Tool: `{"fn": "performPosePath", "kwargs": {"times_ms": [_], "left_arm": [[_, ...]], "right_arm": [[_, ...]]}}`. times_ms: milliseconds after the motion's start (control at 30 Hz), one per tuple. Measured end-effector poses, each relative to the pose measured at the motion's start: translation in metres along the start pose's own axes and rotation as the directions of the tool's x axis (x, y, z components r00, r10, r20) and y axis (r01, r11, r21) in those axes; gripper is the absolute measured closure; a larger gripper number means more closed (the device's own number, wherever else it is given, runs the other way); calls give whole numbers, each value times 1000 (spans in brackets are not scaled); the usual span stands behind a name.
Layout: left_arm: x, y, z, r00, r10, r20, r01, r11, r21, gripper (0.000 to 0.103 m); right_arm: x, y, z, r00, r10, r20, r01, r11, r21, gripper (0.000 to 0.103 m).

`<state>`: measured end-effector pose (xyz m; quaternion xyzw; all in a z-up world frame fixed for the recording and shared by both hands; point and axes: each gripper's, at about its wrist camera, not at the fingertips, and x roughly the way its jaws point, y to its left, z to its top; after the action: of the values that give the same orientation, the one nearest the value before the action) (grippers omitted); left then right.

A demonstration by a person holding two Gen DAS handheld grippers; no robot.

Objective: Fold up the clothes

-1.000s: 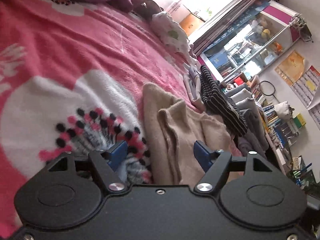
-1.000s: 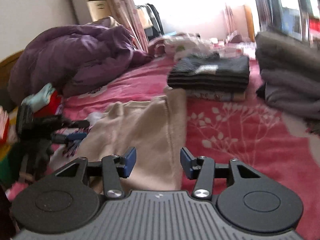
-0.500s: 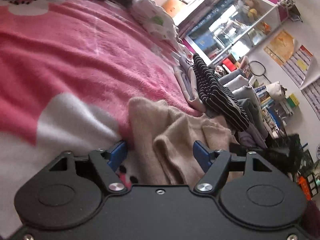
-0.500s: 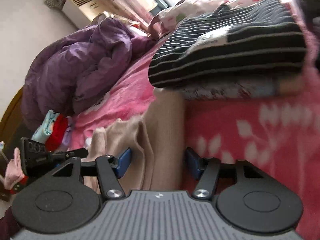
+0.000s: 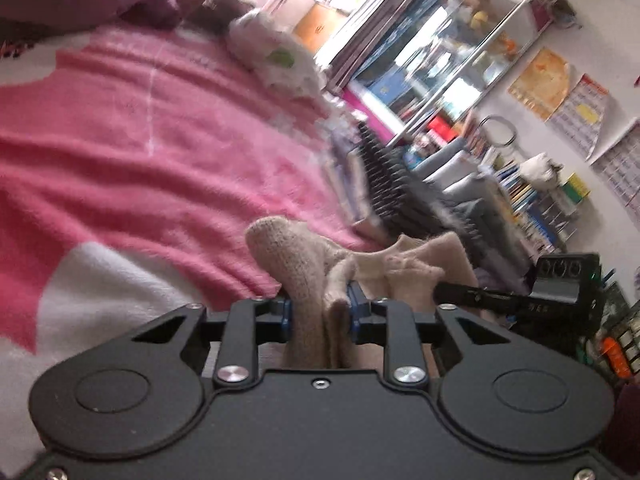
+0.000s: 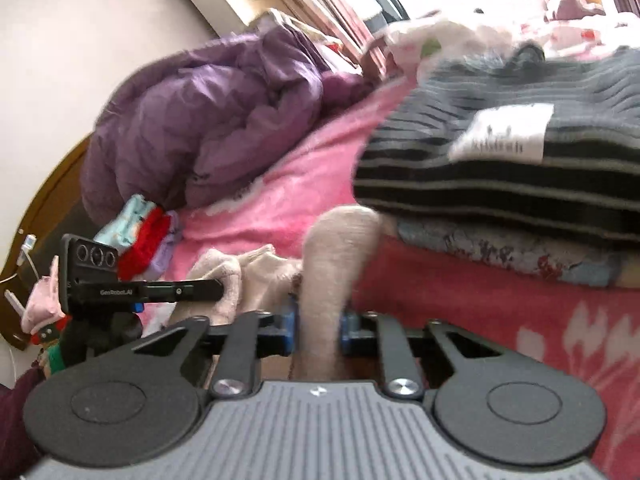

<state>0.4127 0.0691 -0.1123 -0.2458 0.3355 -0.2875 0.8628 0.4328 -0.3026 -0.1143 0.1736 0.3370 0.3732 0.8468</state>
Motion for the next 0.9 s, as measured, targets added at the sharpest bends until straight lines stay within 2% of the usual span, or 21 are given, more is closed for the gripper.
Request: {"fn": "performPosePath", "kwargs": {"times_ms": [233,333,433,533,667,767,900], "left_arm": [[-54,-56,-8,995,-47,85,34,989,146,80],[-83,-87,-22,991,-48,125,15,967,255,80],[-108,-113,-42,983,-61,173,3,948,317,80],[-129,-142,-68,976,-83,202,-10,908,419,80],[-158,-169,-112,975,-79,207,-50,832,553,80],[-172,-175,-142,978,-64,197,-67,803,593,80],[-186,-180,-179,985,-9,174,-103,775,623,80]], "right_arm": [[-53,59,6,998,13,64,-5,991,-136,85],[-80,88,-3,996,23,90,-6,982,-189,85],[-103,117,-18,992,27,121,1,975,-223,85],[-127,140,-39,988,10,152,27,971,-239,85],[-160,163,-75,983,-17,183,63,967,-247,85],[-177,178,-104,983,-31,182,77,965,-251,85],[-191,192,-146,985,-58,162,95,967,-235,84]]}}
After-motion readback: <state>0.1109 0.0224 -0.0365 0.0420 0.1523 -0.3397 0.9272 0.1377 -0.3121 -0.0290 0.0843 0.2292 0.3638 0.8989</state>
